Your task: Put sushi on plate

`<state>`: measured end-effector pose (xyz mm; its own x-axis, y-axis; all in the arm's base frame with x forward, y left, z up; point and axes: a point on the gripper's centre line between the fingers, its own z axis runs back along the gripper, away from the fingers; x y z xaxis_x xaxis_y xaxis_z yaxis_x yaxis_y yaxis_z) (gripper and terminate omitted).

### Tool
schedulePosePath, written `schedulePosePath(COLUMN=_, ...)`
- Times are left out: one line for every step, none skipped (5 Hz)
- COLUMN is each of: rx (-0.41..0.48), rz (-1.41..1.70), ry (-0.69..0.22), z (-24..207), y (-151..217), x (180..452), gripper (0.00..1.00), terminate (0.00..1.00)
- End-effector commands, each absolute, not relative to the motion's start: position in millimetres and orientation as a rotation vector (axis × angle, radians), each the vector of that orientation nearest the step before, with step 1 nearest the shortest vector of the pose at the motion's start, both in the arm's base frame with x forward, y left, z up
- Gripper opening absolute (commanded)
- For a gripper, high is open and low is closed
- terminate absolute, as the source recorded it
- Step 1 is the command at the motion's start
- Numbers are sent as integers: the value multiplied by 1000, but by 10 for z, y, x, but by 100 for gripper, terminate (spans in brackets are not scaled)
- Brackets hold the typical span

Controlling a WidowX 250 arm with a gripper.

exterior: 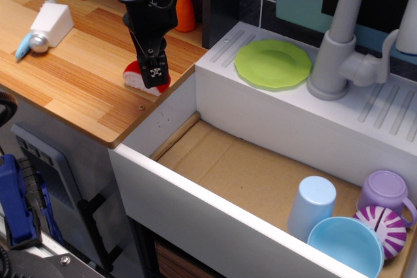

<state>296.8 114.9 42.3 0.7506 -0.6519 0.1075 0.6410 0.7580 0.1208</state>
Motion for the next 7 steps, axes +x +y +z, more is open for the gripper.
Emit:
schedulePosePath(rx=137, rz=-768, ry=-142, z=486, y=1250, x=3053, gripper=100, terminate=0)
schedulePosePath(rx=137, rz=-779, ry=-148, z=443, y=1270, x=3079, gripper=100, terminate=0)
schedulePosePath(rx=144, rz=-771, ry=-169, z=361, y=1252, x=3046, gripper=100, terminate=0)
schedulePosePath(rx=121, rz=-770, ry=-189, z=270, y=1280, x=3055, gripper=100, terminate=0)
schedulePosePath(rx=112, rz=-744, ry=-205, z=218, y=1282, x=3035, gripper=100, terminate=0)
schedulePosePath(rx=114, rz=-717, ry=-210, z=196, y=1280, x=3012, gripper=100, terminate=0)
schedulePosePath(rx=114, rz=-701, ry=-209, z=188, y=1279, x=3001, gripper=0, terminate=0)
